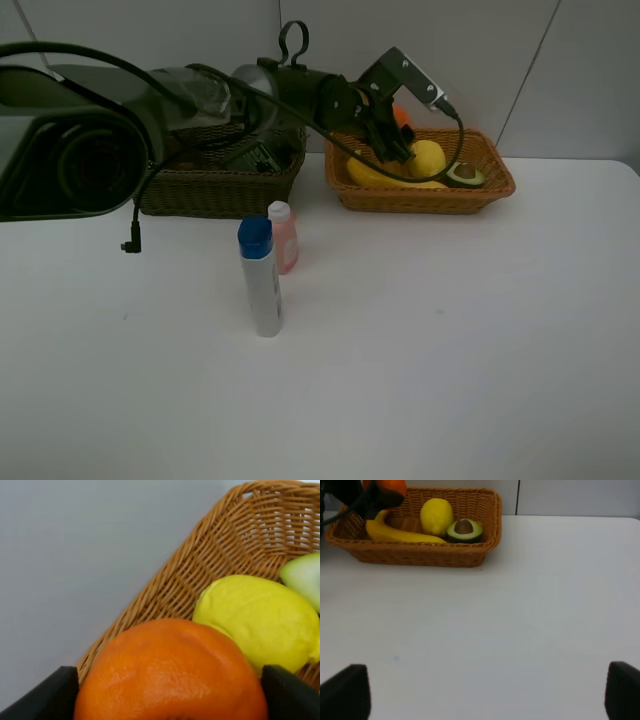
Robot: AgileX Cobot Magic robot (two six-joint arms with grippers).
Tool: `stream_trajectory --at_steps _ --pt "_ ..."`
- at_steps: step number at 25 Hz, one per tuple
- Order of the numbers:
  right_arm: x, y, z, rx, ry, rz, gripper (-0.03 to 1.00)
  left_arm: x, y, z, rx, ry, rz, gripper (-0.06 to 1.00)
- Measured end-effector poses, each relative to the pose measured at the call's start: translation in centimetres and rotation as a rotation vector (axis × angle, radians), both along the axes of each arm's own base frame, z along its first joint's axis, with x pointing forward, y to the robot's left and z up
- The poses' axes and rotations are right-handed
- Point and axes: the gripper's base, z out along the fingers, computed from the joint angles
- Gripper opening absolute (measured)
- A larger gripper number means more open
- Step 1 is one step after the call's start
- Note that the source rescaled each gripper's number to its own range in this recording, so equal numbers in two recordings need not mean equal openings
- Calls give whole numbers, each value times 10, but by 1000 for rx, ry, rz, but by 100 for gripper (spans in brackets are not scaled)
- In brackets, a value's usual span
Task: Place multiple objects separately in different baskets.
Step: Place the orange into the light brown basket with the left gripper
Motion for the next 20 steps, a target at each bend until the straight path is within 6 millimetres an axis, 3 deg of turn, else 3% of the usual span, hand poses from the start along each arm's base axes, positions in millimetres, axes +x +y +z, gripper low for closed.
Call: stream_trajectory --at_steps 14,20 --pt "0 0 0 0 0 0 98 0 0 0 1 -3 -1 93" --pt "0 0 0 0 0 0 98 1 0 2 -3 -25 -3 99"
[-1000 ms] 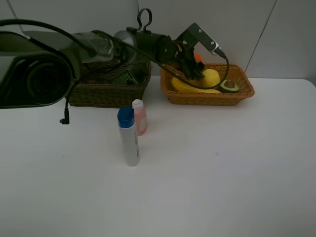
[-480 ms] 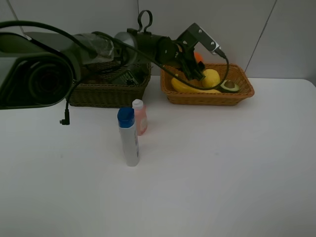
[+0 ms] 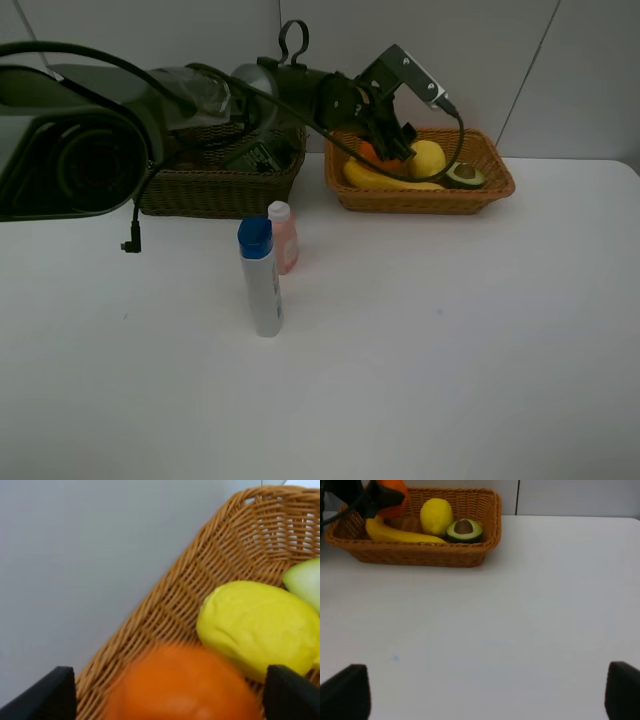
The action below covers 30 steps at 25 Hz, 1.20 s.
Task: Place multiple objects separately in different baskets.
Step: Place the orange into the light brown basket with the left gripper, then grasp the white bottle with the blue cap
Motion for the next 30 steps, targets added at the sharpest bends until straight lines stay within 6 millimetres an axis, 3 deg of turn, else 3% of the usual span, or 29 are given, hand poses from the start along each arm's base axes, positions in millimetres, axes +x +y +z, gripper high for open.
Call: stream_trajectory --at_steps 18,30 --pt "0 0 0 0 0 0 98 0 0 2 1 0 -1 100" --pt "0 0 0 0 0 0 98 -17 8 68 -66 168 42 100"
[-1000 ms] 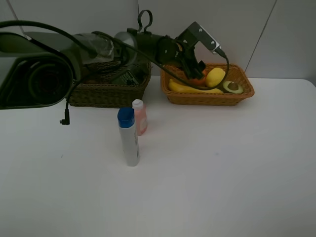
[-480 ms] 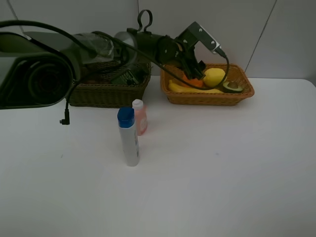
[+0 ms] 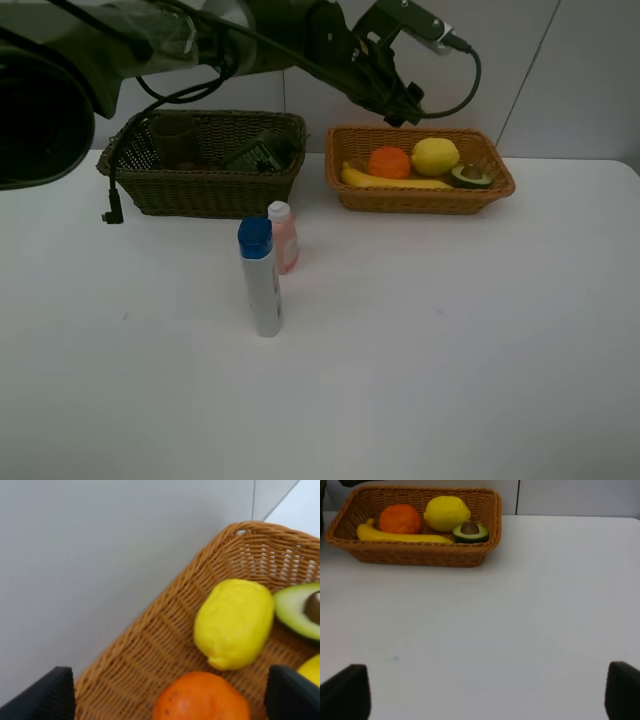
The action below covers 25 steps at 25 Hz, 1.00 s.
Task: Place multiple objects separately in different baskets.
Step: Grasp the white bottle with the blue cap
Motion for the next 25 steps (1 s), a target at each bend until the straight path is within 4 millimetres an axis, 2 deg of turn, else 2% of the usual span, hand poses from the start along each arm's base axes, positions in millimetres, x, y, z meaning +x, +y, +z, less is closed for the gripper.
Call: stream_trajectory --at_steps 10,15,21,25 --pt "0 0 0 0 0 0 98 -31 19 69 -85 252 116 100" --pt "0 0 0 0 0 0 98 -53 35 103 -29 339 129 100" --pt "0 0 0 0 0 0 98 -81 54 128 53 498 161 100" --pt "0 0 0 0 0 0 98 -92 62 135 77 583 204 100"
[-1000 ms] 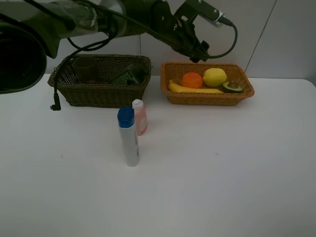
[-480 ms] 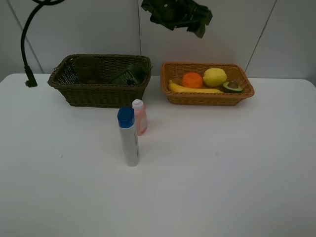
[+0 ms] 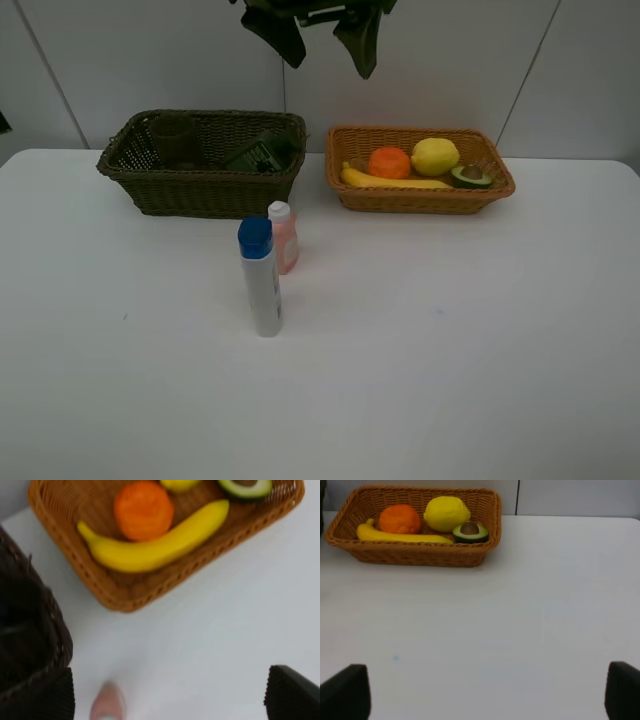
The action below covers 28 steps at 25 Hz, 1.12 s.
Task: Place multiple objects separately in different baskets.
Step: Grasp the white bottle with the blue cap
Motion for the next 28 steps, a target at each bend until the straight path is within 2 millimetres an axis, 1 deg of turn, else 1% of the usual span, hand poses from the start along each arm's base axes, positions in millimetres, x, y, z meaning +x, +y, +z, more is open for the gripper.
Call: stream_trajectory --at_steps 7,11,21,28 --pt "0 0 0 0 0 0 98 -7 -2 6 -75 68 51 100" --pt "0 0 0 0 0 0 98 -14 3 -2 -58 115 74 100" --pt "0 0 0 0 0 0 98 -44 31 -39 90 239 107 100" --pt "0 0 0 0 0 0 98 -55 39 -71 165 349 158 100"
